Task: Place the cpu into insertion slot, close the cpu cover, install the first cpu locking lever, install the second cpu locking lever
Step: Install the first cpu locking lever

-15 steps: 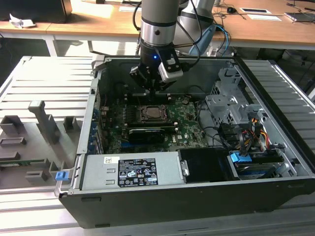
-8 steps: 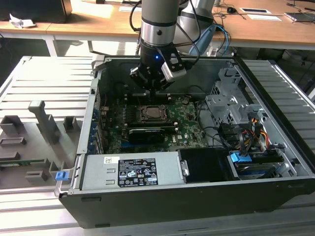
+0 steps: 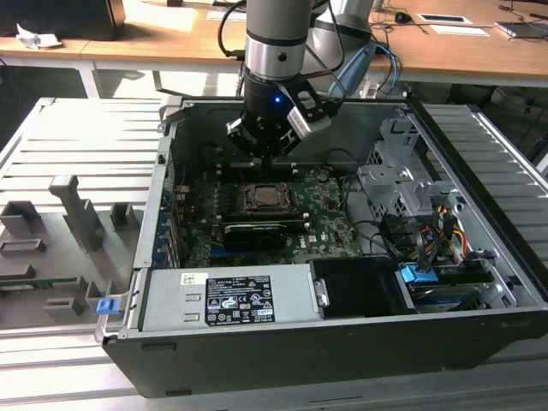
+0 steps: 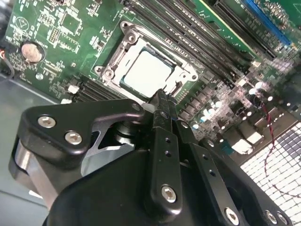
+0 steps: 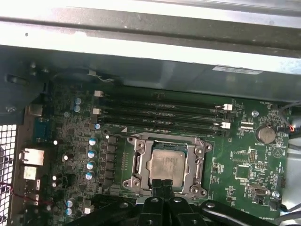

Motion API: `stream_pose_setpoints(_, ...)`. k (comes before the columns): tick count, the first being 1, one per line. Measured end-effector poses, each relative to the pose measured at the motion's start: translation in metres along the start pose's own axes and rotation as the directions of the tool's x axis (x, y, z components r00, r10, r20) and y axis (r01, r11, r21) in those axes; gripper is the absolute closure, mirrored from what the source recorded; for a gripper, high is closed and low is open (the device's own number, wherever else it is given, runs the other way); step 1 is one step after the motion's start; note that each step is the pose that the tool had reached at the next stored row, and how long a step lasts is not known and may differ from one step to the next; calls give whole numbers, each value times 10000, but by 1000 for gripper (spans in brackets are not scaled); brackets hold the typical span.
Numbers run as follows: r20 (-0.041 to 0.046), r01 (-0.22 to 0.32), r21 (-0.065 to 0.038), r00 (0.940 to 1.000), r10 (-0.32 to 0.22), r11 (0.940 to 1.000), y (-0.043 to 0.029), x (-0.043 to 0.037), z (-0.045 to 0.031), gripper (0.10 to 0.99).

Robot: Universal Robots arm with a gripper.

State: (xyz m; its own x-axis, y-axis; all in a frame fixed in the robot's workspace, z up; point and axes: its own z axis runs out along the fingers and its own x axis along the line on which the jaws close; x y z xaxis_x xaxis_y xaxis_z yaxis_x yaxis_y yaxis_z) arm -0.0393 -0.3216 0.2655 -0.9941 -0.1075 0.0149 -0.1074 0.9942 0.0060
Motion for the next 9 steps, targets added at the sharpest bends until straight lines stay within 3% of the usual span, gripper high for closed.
stream_pose_setpoints(7, 3, 91, -28, 10000, -91, 10000, 12, 109, 3, 980)
stream_pose_setpoints(8, 2, 231, -26, 9997, -231, 9997, 12, 111, 4, 980)
stream_pose_setpoints(9, -2, 719, -18, 9974, -719, 9974, 12, 116, 4, 980)
